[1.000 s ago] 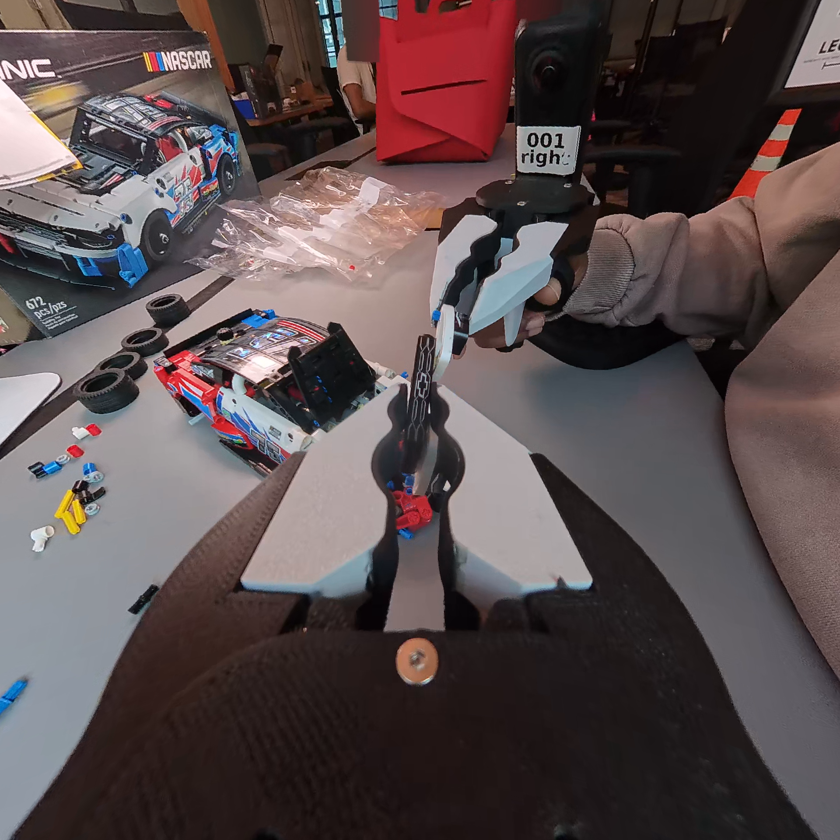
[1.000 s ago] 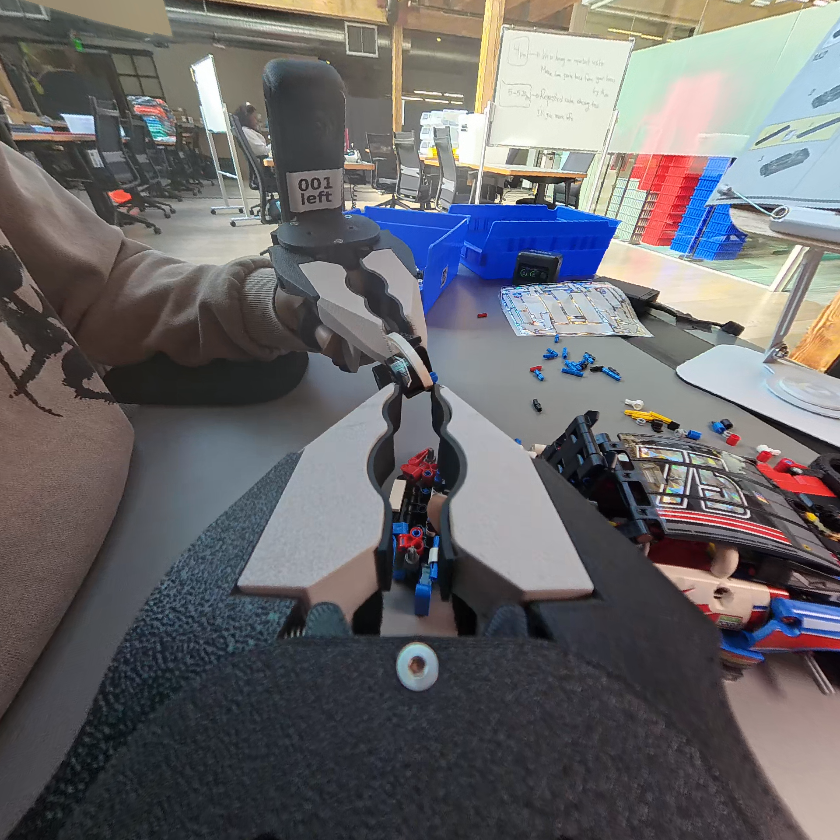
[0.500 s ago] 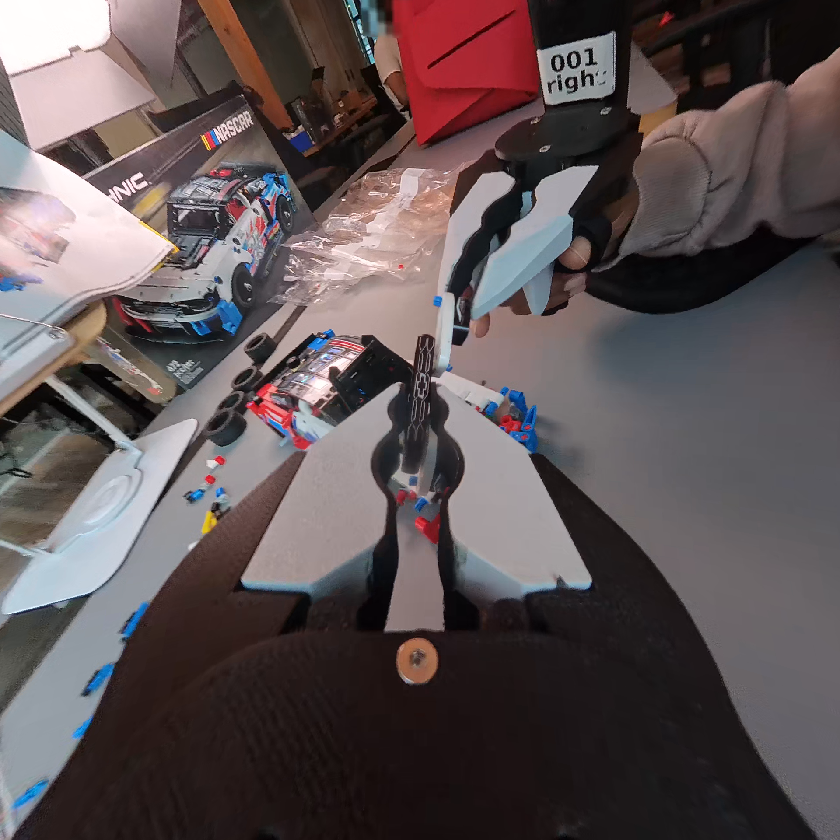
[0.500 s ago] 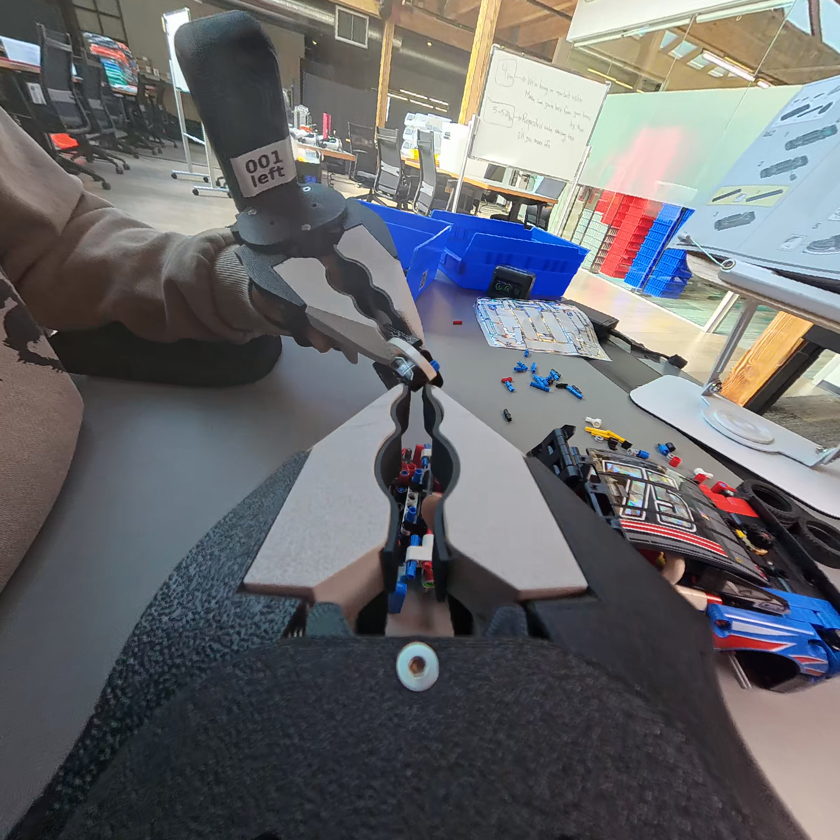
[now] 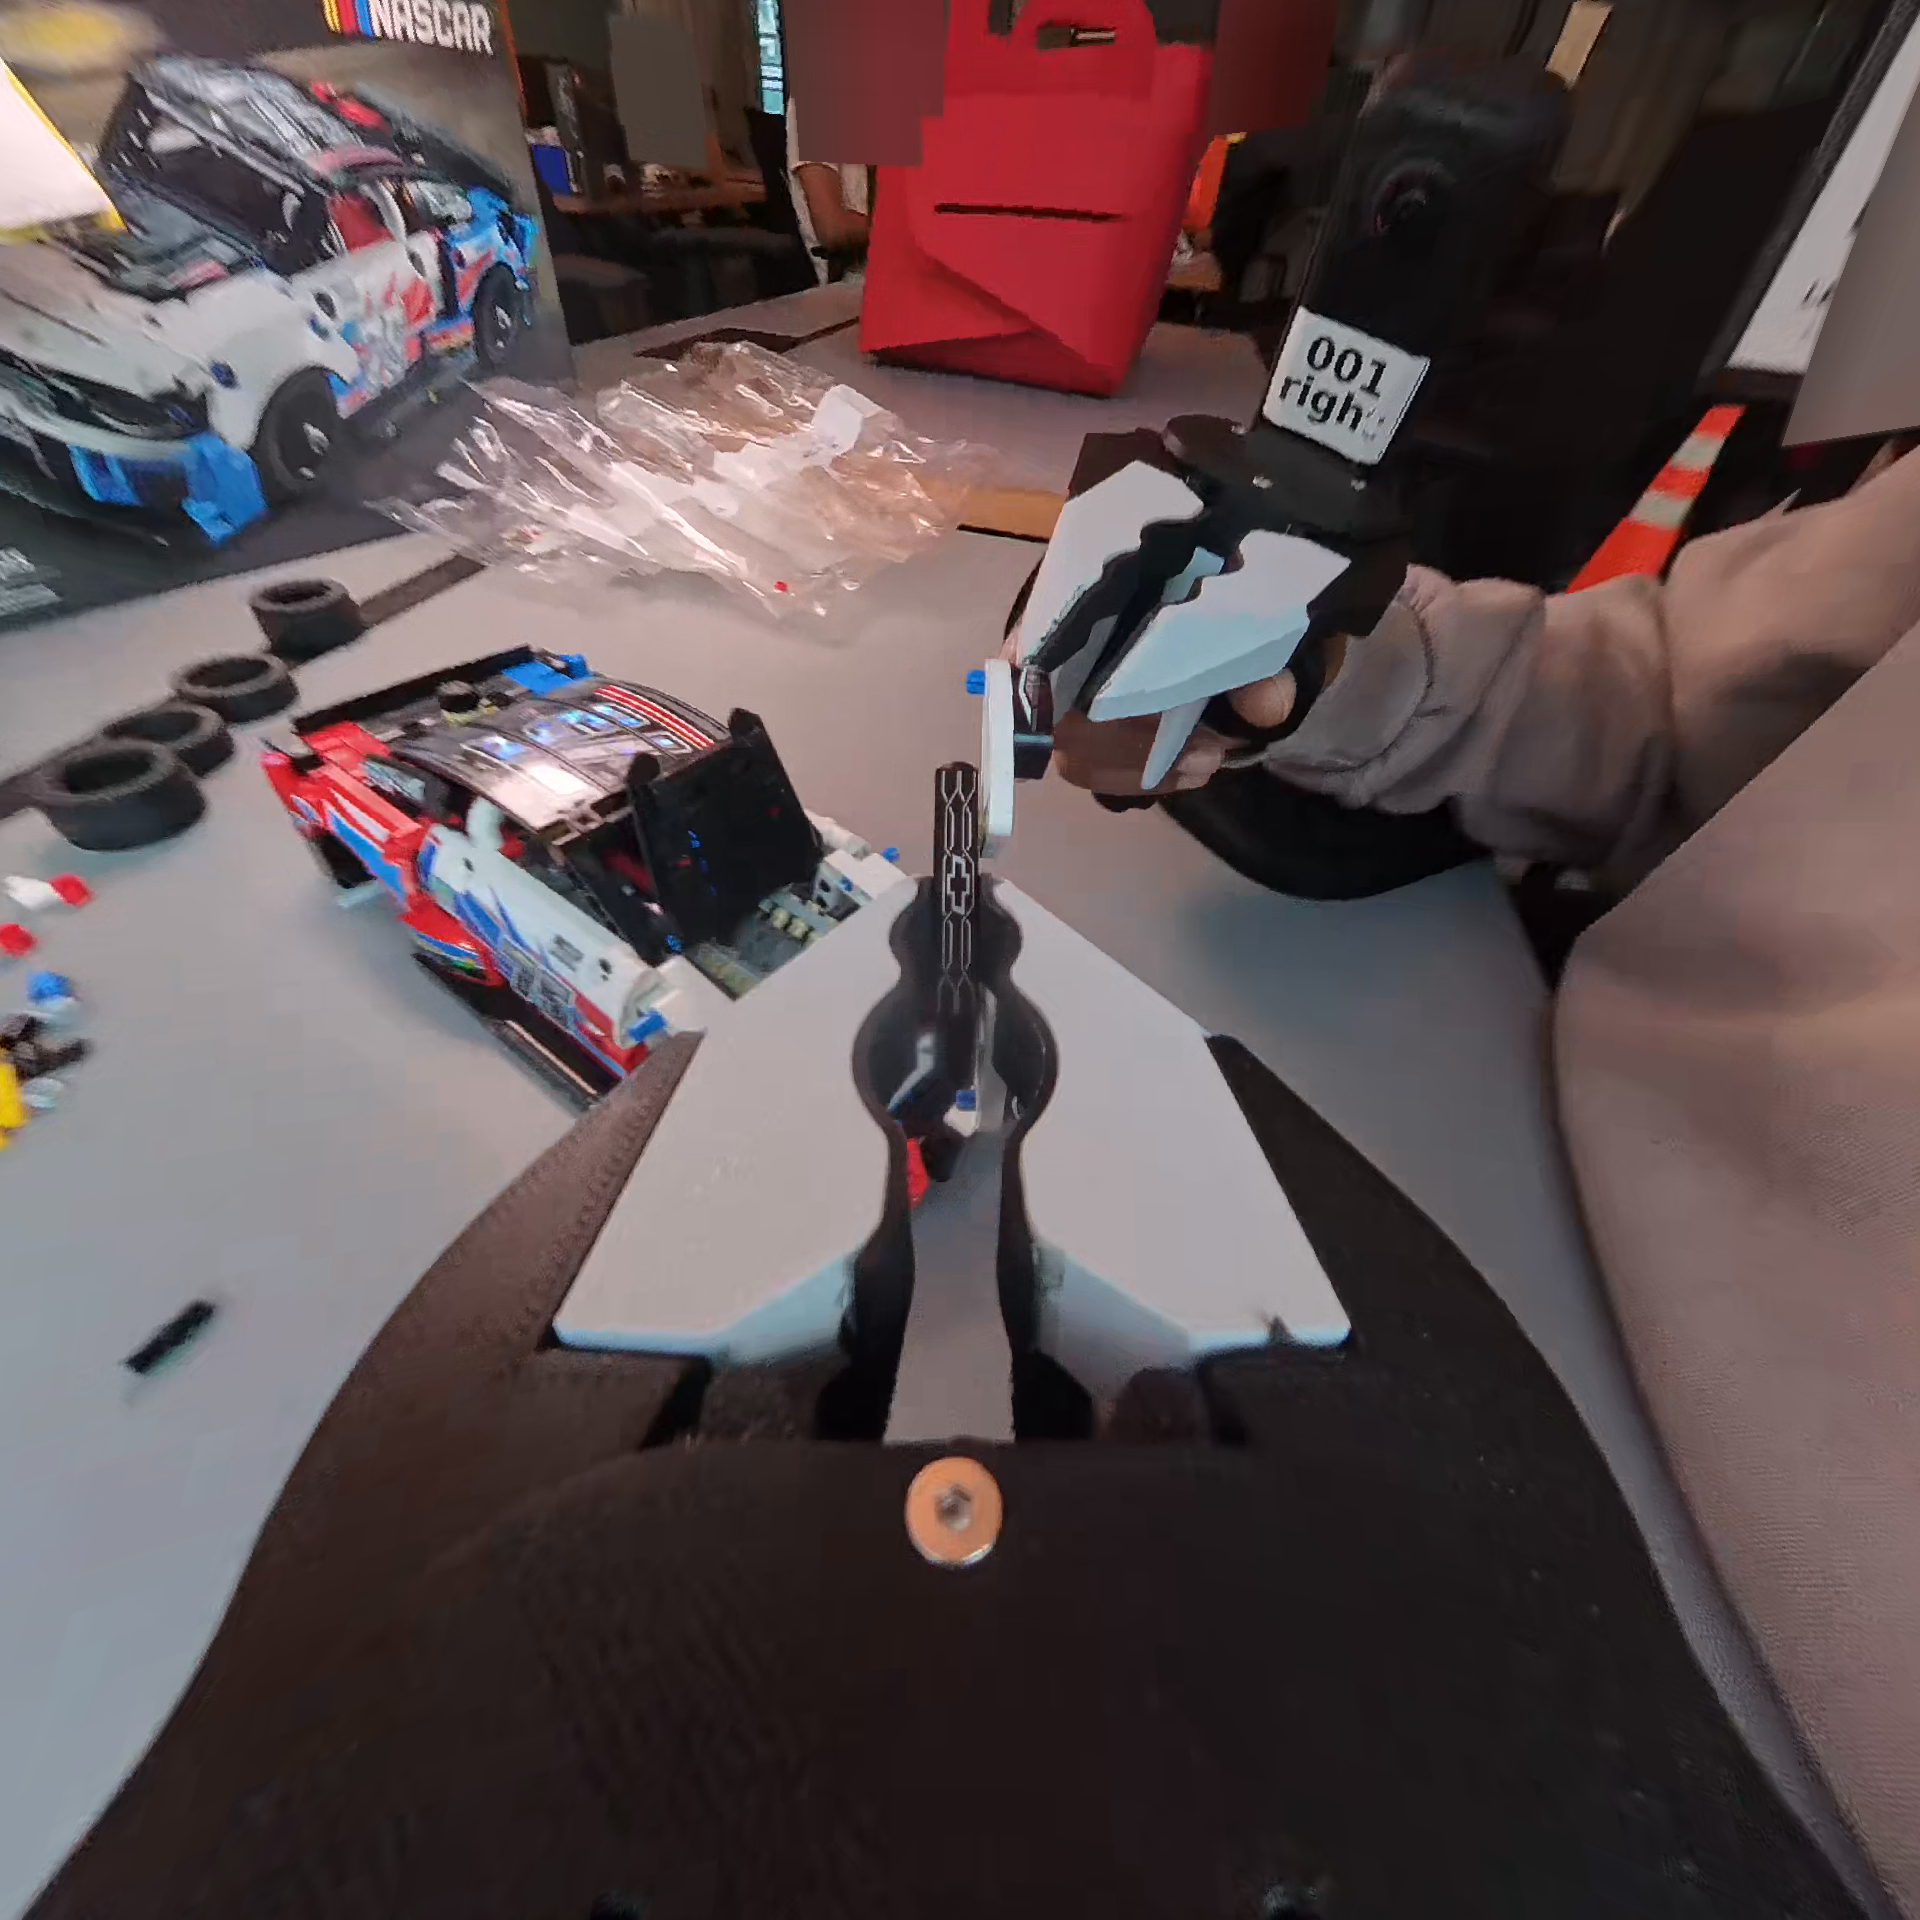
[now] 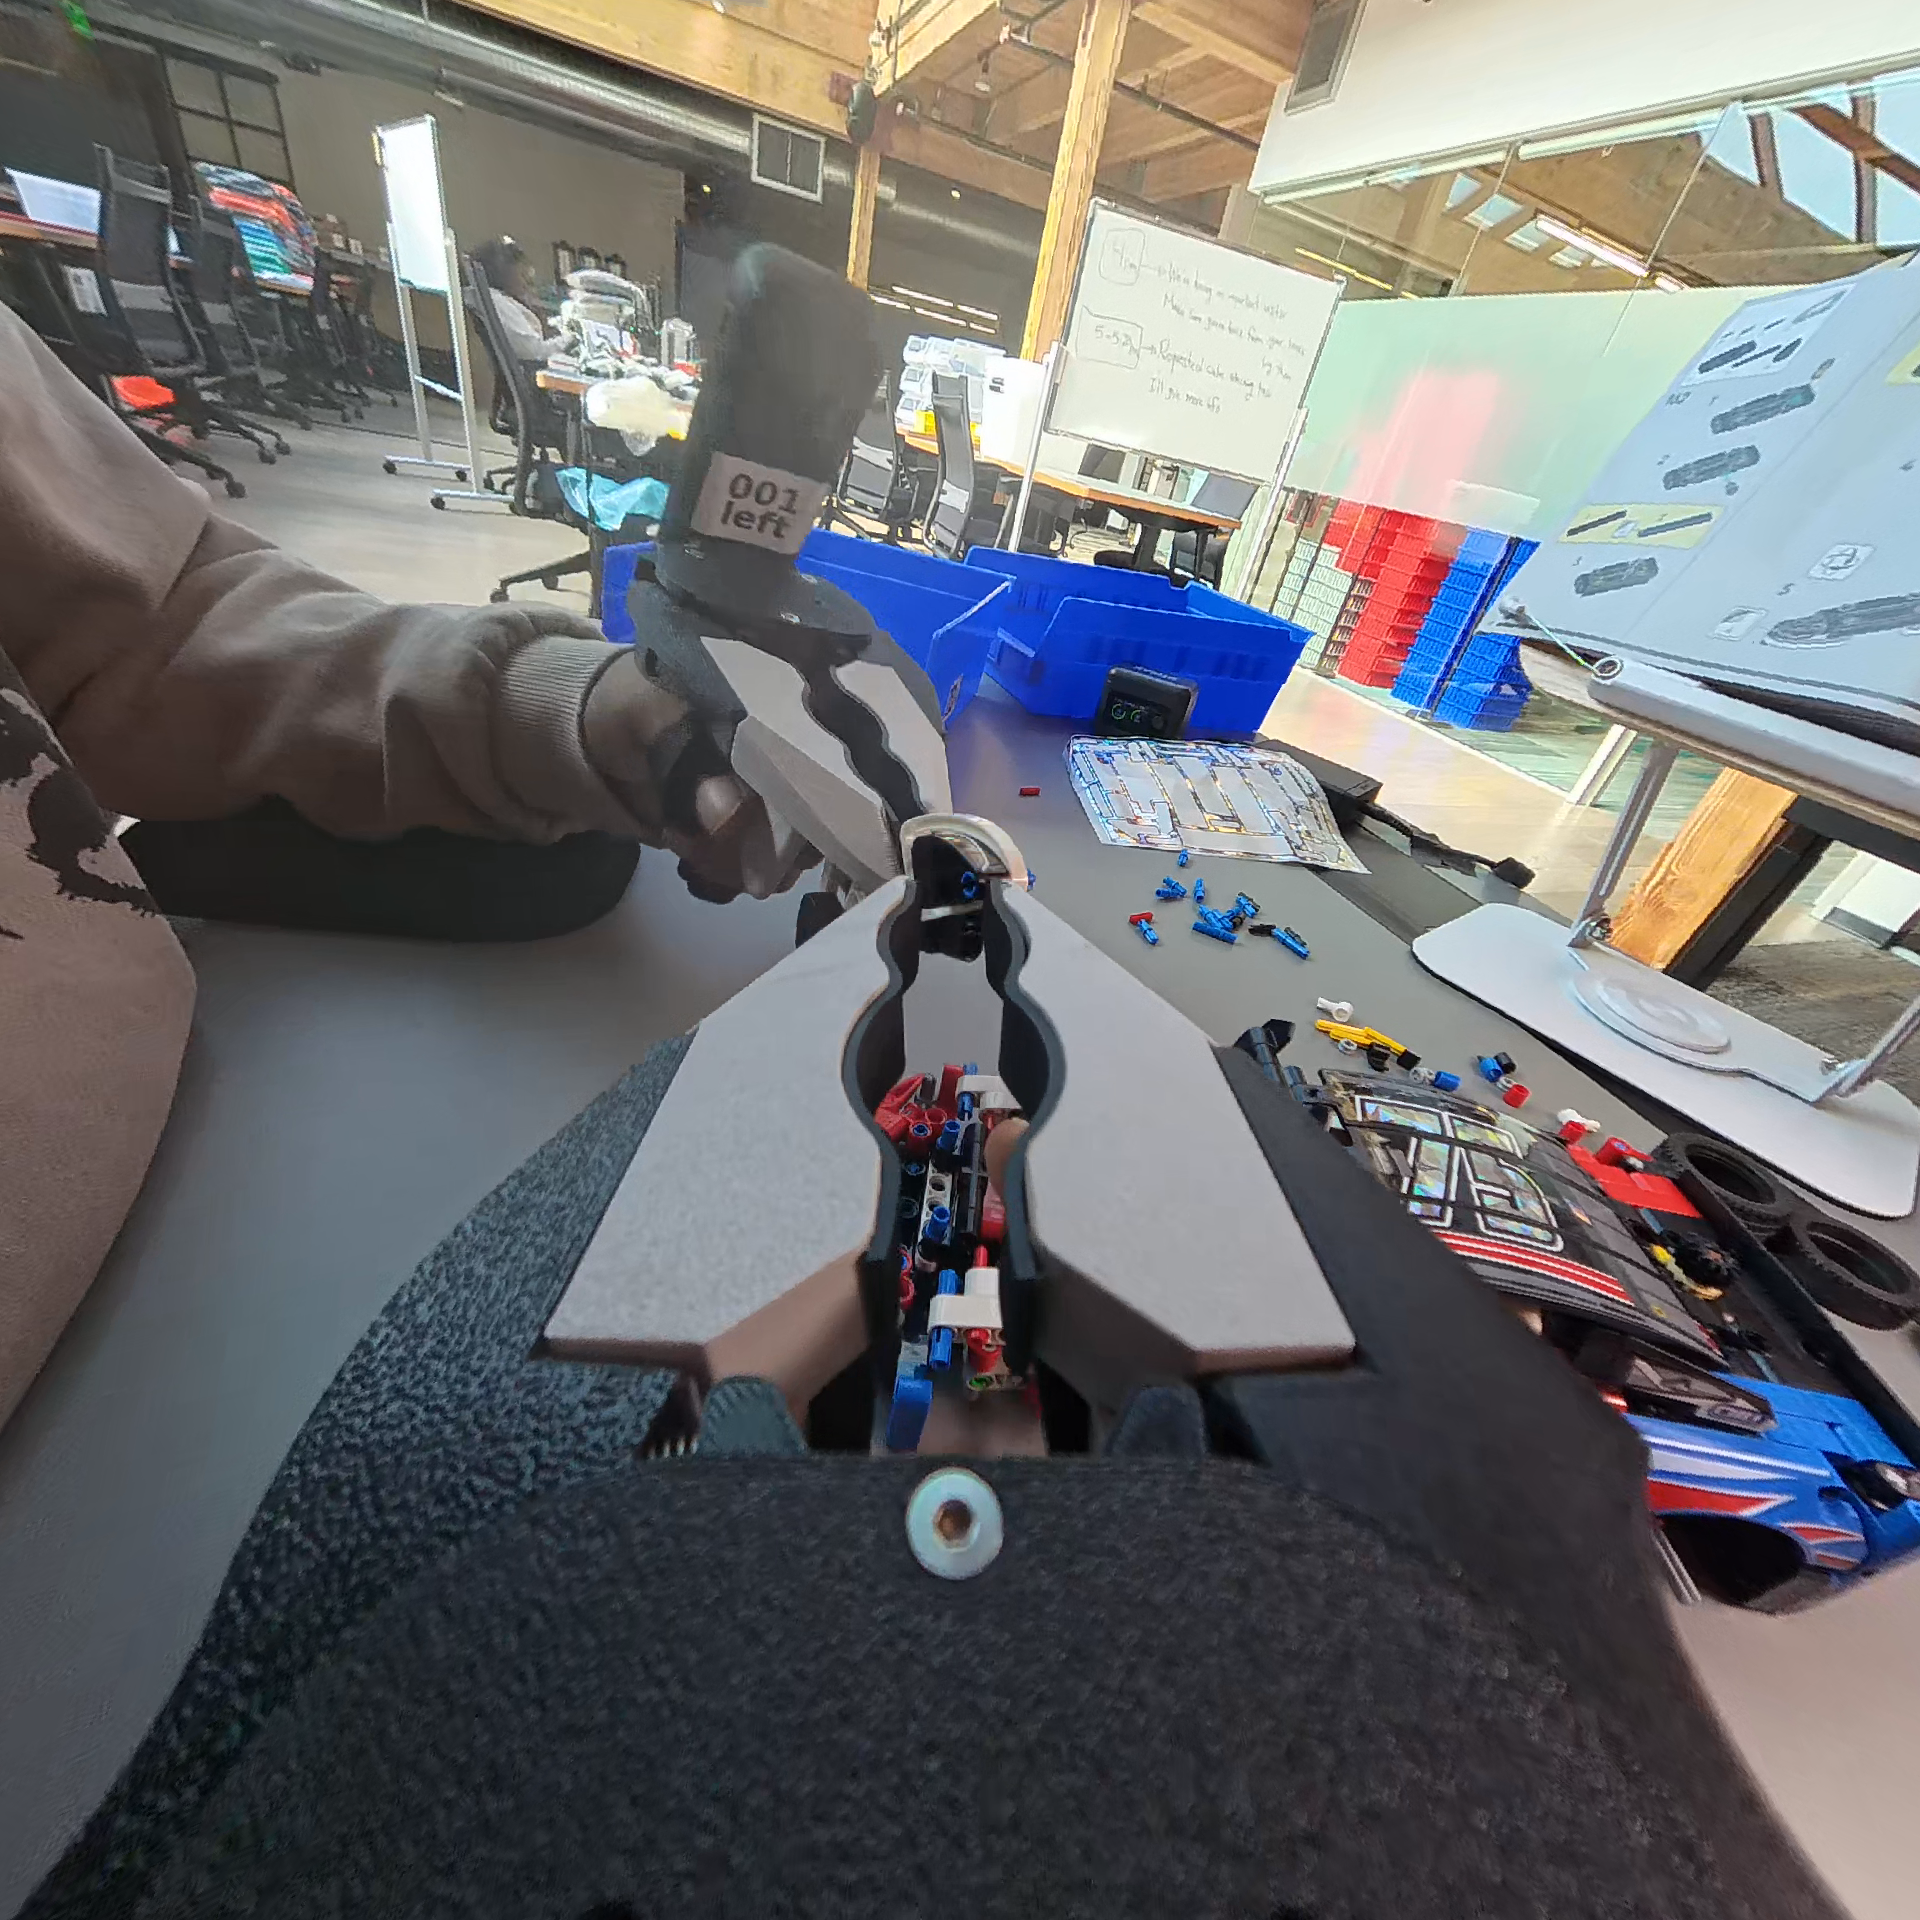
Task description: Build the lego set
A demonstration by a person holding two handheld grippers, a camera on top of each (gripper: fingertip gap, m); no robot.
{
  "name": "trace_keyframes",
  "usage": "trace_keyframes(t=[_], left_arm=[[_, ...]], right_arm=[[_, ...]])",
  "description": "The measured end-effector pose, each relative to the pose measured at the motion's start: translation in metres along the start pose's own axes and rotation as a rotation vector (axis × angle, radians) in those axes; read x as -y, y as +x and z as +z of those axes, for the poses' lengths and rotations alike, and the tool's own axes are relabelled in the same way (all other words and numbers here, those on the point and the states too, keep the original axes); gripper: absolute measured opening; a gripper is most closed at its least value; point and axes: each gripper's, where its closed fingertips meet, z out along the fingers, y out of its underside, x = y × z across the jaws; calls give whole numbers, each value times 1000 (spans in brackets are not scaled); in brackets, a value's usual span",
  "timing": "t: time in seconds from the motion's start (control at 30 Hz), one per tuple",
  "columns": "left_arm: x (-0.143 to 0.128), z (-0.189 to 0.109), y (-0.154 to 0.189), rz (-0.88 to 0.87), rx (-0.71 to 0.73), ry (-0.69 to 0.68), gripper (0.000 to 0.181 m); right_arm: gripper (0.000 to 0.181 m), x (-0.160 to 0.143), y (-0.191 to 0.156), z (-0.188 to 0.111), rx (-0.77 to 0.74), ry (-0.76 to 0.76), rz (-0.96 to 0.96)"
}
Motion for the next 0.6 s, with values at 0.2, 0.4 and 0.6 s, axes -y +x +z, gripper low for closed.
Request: trace_keyframes(t=[0.2, 0.4, 0.6], left_arm=[[1, 6, 8, -251, -124, 38, 5], [1, 9, 10, -288, -146, 45, 4], [5, 8, 6, -83, -27, 44, 4]], right_arm=[[9, 9, 1, -2, -14, 32, -2], [9, 11, 1, -3, -18, 40, -7], [9, 9, 0, -2, -12, 35, -1]])
